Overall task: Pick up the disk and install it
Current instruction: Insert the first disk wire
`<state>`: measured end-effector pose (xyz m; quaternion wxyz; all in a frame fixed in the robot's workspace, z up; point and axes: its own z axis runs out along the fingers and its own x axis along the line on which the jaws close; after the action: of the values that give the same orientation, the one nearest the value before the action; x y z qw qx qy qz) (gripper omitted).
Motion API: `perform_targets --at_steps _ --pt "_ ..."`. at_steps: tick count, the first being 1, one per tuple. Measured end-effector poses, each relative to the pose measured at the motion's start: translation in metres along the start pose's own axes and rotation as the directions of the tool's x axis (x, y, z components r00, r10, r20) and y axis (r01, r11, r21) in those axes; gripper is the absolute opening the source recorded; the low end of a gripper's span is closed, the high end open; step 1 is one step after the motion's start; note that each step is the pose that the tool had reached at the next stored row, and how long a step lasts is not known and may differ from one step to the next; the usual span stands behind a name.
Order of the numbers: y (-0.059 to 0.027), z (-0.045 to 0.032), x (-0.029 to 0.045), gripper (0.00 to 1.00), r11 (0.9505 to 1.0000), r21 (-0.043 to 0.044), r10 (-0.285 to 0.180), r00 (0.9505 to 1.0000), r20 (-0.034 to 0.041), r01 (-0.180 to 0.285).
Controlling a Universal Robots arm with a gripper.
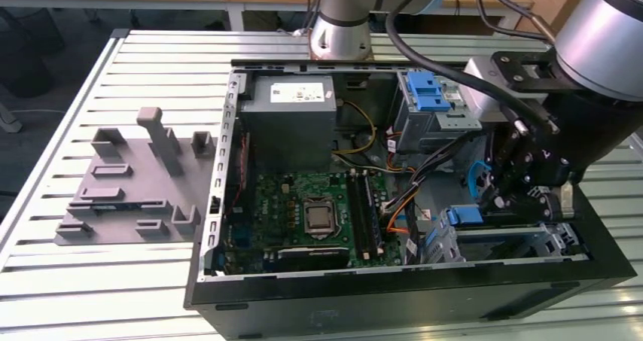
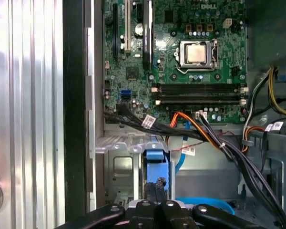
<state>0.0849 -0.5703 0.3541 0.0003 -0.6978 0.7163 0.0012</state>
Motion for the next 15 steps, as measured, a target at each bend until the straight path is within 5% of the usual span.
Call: perform_targets --at_steps 9,15 --pt "-0.0246 0.0014 -0.0008 0.11 1.0 -0.0008 0.0 1.0 -0.0001 0.0" --pt "-0.0401 0.0023 -0.0019 0.11 1.0 -0.0095 0.0 1.0 0.0001 0.0"
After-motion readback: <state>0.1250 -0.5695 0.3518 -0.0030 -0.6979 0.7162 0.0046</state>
